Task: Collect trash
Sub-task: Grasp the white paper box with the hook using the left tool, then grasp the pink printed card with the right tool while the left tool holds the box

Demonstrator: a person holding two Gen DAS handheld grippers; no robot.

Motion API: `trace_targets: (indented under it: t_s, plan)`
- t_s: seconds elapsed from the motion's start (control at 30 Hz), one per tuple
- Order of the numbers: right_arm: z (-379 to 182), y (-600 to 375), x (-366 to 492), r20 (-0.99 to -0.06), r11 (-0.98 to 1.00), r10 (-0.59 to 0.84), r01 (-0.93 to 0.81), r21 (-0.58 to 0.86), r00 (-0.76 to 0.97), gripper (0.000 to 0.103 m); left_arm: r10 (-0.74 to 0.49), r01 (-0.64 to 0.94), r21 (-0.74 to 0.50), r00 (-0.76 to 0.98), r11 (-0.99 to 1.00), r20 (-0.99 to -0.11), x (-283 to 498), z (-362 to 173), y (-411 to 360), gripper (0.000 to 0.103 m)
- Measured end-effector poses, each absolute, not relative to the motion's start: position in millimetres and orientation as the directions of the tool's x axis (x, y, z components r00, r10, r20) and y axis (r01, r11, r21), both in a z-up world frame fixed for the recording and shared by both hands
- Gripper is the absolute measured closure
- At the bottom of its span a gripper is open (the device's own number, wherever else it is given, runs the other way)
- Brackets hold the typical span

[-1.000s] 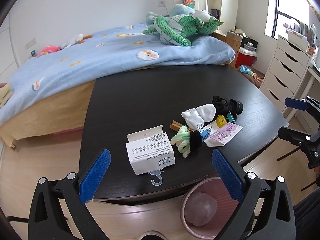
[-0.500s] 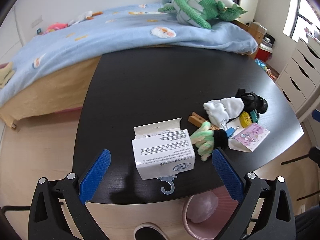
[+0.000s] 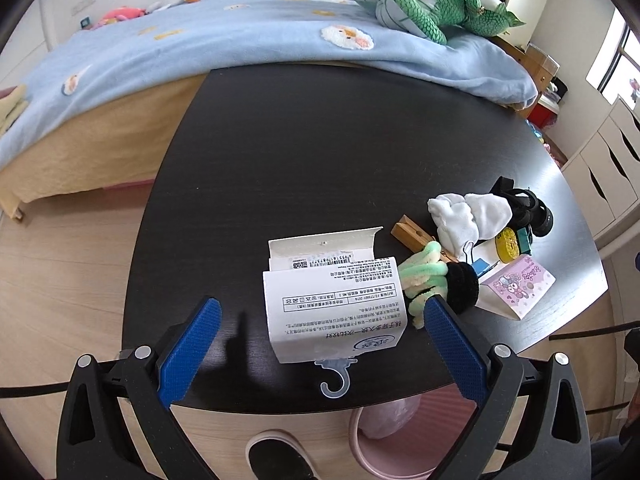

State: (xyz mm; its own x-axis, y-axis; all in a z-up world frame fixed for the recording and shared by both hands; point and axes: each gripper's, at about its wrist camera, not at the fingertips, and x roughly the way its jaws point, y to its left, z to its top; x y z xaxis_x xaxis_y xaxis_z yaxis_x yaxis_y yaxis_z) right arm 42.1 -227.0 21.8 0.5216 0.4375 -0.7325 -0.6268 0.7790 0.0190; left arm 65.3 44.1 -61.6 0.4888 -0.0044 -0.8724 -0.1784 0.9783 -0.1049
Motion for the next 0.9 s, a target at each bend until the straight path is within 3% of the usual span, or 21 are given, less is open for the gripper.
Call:
trace_targets:
  t_s: [0.37, 0.9]
  plan:
    - [21, -222, 43, -0.737, 0.774, 0.435, -0.633, 0.013, 0.517, 0.003, -0.012, -0.152, -0.095, 0.474, 0.984, -0.88, 68, -65, 45, 0.04]
    - [10, -200, 47, -0.772, 0.768, 0.405, -0.641, -0.005, 0.491, 0.003, 0.044, -0.115, -0.034, 0.614, 0.993, -0.788, 45, -25, 43, 0.04]
